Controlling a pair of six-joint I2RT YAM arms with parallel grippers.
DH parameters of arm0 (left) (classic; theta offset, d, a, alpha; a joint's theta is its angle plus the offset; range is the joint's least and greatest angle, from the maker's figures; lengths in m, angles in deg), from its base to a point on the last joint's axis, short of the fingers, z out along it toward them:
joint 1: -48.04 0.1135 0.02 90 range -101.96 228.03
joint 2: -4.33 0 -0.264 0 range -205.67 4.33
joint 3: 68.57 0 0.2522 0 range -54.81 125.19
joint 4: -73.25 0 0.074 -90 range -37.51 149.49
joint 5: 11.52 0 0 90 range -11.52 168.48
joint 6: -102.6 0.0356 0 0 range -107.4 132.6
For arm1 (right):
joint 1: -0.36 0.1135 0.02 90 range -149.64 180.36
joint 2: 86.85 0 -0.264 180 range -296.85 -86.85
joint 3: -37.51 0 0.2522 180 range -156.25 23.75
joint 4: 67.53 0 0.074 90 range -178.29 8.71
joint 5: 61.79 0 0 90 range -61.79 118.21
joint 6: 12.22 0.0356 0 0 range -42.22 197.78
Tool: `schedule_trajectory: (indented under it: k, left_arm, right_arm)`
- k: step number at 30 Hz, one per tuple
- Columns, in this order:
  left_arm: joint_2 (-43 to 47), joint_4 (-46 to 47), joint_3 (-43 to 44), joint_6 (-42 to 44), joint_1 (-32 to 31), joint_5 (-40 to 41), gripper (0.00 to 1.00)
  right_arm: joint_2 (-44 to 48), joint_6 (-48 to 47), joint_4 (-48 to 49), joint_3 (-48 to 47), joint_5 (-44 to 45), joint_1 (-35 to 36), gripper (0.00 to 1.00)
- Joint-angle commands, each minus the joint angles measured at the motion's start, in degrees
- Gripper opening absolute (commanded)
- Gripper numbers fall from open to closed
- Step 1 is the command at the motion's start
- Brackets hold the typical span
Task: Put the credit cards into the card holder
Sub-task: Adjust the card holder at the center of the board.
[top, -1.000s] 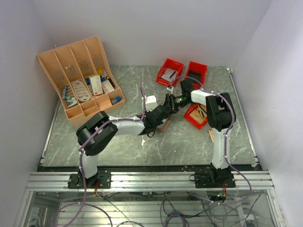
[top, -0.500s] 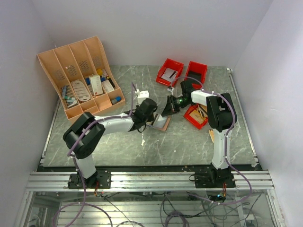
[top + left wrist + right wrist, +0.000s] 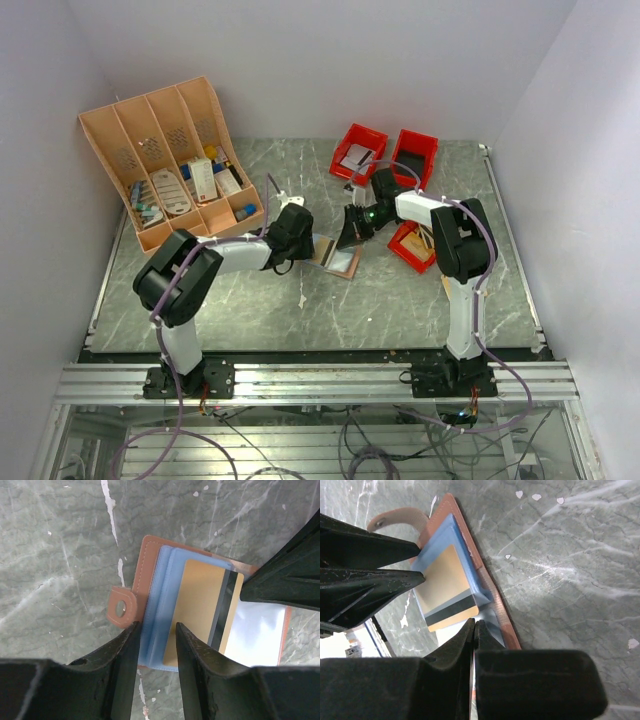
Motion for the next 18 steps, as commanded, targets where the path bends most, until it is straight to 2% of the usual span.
schedule_trajectory:
  k: [1,11,18]
  left_arm:
    - [-0.36,2.04,-0.65,0.49,0.55,-4.63,0.44]
    - [4.66,11.92,-10.29,-3.39,0.34,-11.95,0.44]
    - [5.98,14.02,-12.49,-4.71,-0.34,-13.77,0.45]
  right_arm:
    - [2.35,-0.73,-0.63,0.10,2.48,0.84,0.00]
    - [1.99,0.10,-0.06,-1.08,2.07,2.63,0.00]
    - [3.12,0.00,0.47,-0.35,1.67,3.05,0.00]
